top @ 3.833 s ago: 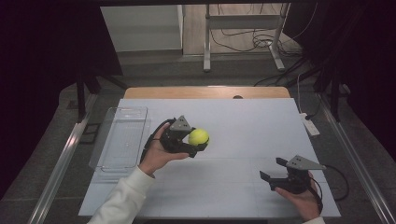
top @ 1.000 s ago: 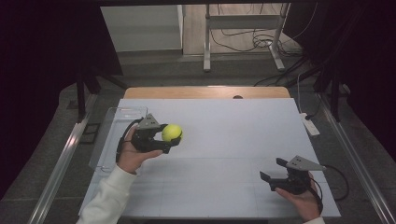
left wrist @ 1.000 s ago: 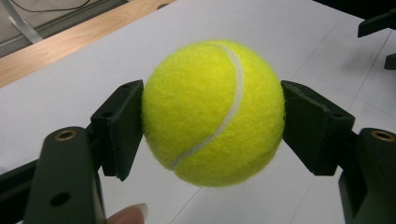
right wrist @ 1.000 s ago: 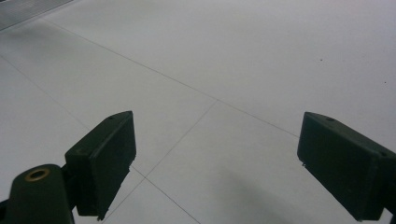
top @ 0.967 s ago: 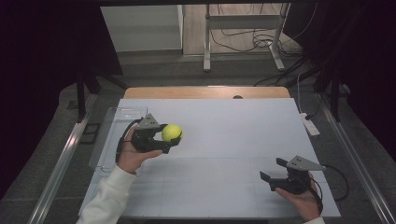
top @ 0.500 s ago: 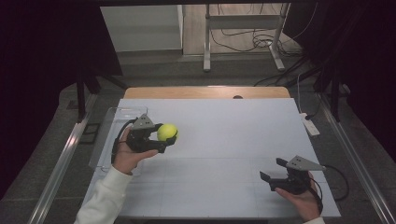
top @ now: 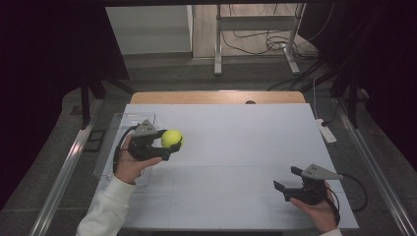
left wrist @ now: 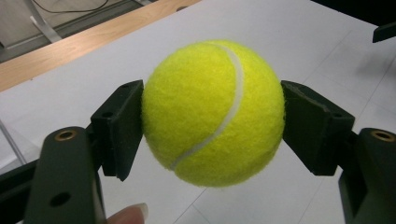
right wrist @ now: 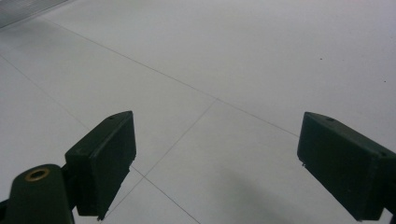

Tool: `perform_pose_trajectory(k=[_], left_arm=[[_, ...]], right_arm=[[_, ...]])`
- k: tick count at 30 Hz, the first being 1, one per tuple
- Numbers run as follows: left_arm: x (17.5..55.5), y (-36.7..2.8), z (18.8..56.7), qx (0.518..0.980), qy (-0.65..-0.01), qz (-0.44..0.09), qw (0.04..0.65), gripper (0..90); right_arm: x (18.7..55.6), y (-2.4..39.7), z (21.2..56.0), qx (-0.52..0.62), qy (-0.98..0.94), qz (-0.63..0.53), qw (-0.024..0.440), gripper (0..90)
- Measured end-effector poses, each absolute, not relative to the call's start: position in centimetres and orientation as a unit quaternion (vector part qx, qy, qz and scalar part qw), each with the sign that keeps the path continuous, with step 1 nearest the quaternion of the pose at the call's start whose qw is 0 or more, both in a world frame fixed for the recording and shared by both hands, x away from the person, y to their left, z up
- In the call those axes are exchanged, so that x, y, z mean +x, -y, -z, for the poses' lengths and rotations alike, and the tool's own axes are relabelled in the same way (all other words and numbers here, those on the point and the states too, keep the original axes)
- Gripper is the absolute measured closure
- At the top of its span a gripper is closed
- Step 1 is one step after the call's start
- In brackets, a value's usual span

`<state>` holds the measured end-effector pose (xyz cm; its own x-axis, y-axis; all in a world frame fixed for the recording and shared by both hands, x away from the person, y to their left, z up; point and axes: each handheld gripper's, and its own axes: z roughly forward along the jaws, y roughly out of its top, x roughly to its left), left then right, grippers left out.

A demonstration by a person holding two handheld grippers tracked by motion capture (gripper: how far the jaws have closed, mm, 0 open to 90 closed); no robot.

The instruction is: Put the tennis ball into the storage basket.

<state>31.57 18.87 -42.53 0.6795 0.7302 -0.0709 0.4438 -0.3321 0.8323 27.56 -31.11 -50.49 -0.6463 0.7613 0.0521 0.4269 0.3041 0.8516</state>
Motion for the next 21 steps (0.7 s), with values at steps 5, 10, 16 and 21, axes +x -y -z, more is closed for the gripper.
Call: perform_pose_trajectory(k=[5,10,16,21], left_arm=[[31.5,-19.5,42.4,0.795,-0.374,-0.163,0.449,26.9],[31.4,-19.8,42.4,0.792,-0.378,-0.165,0.451,26.9],[31.4,-20.5,42.4,0.785,-0.387,-0.168,0.454,26.9],[31.5,-21.1,42.3,0.781,-0.392,-0.173,0.455,26.9]], right_arm=[[27.5,31.1,50.5,0.378,-0.786,-0.453,0.185,11.8],[27.5,31.1,50.5,0.377,-0.786,-0.453,0.185,11.8],[27.5,31.1,50.5,0.377,-0.786,-0.453,0.185,11.8],[27.5,31.1,50.4,0.377,-0.786,-0.453,0.185,11.8]])
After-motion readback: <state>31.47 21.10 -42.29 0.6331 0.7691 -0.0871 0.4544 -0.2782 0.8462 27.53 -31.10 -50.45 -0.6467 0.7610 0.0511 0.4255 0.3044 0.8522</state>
